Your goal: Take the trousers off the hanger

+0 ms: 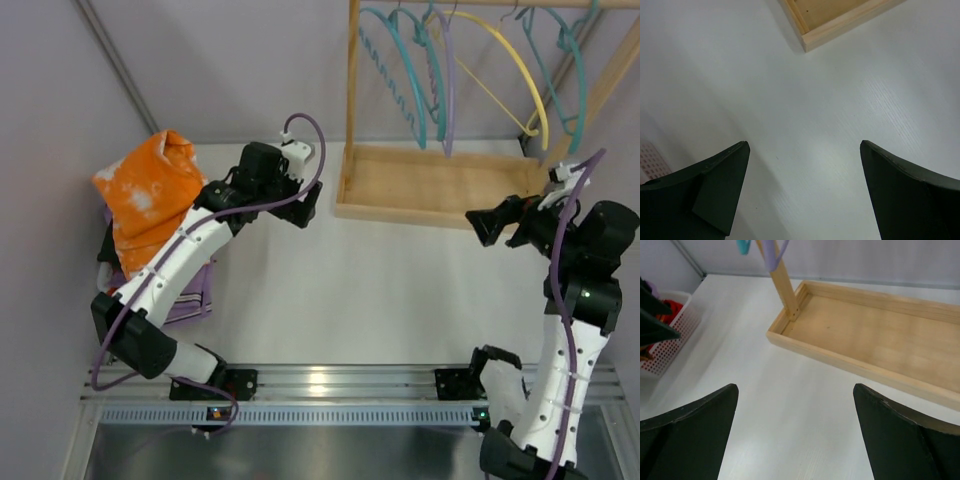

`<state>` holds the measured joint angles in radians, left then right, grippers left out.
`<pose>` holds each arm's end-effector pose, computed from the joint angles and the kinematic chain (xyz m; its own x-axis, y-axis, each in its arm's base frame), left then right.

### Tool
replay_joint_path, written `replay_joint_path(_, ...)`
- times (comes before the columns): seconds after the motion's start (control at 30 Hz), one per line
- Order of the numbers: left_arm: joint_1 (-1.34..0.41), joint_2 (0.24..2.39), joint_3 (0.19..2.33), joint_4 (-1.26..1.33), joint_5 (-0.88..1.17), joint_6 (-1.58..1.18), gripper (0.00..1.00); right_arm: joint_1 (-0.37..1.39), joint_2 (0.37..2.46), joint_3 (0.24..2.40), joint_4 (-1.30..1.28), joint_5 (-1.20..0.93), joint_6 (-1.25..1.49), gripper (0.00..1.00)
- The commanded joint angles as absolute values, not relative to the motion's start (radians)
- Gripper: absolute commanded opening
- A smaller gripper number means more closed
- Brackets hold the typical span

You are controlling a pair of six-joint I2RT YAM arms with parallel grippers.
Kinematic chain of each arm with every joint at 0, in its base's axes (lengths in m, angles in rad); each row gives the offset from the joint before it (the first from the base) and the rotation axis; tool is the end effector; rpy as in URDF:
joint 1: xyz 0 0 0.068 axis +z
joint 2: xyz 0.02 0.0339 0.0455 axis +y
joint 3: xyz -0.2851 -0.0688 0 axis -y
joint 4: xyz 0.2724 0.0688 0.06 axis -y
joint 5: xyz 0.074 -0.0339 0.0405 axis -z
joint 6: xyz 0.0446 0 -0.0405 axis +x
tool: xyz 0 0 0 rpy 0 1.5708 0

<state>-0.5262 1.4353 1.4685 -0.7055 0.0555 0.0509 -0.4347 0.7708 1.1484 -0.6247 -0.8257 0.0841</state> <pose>0.2966 -0.1752 0.3912 -0.5104 0.3552 -0.7831 0.5657 0.8246 0.0053 0.1477 -0.0324 0.4428 -0.2514 0.1795 -0.9511 -0.3410 0.9032 0.2606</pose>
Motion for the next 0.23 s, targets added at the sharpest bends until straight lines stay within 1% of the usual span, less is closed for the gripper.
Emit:
replay_joint_path(0.0,-0.525,1.416,1.466,-0.692,0.019,0.005,0.98,-0.306,0.765,1.114,-0.666,-0.75,-0.043,0.99)
replay_joint_path(0.07,-0.523,1.411,1.468,-0.69,0.011,0.003,0.98,-0.225,0.779,1.105,-0.664,-0.7,-0.041,0.99)
replay_joint_path(0.2,-0.5,1.413,1.485,-0.692,0.024,0.005,0.98,-0.118,0.799,1.1,-0.657,-0.631,-0.04,1.0)
